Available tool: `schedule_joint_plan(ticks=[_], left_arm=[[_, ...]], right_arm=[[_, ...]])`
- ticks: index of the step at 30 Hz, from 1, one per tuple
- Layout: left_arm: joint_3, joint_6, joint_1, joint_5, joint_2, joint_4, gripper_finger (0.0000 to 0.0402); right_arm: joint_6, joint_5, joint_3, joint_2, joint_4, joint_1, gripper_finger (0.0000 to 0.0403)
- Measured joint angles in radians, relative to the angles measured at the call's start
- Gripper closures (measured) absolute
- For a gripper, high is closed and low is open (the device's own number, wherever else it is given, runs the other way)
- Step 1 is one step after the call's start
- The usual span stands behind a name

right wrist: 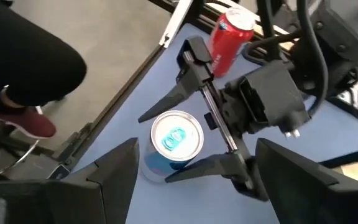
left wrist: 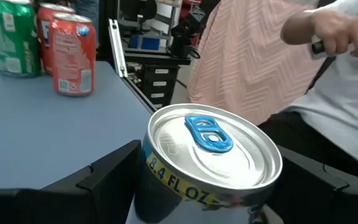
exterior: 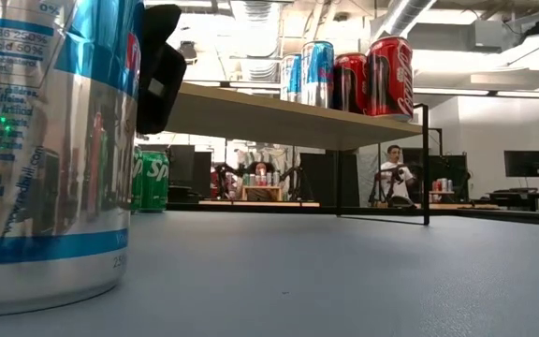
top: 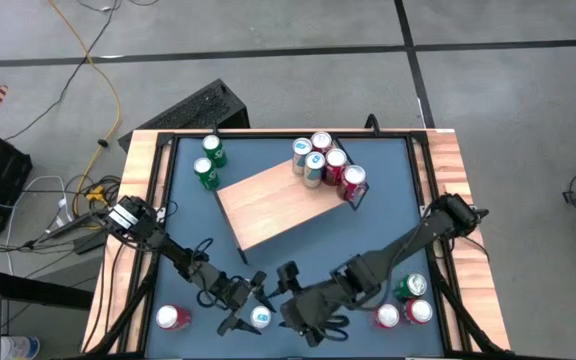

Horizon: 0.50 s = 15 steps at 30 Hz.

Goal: Place canned beverage on shelf
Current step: Put the blue soda can on the shelf aligned with the other blue soda cans

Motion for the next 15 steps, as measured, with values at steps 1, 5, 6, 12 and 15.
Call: schedule_joint_plan(ticks=[1,5,6,12,15], left_arm=[[0.000,-0.013,0.003,0.004,0.000,-0.001,0.0099],[0.000,-0.059,0.017,0.011,-0.001,-0.031,0.0099],[0.000,-0.062,0.020,0.011,-0.001,-0.039,0.0099],[0.000,-0.084,0.047,0.050,-0.001,-0.049,0.0099],[0.000,-0.118,0.062,0.090,-0.001,-0.051,0.0099]], right_arm=[[-0.007,-0.024,0.000,0.001,0.001,-0.009,0.0095],[-0.046,-0.071,0.000,0.002,0.008,-0.033,0.0095],[-0.062,-0.071,0.000,0.002,0.012,-0.034,0.0095],[-0.113,-0.137,-0.002,0.036,0.068,-0.034,0.0095],[-0.138,-0.159,-0.002,0.075,0.110,-0.041,0.0095]])
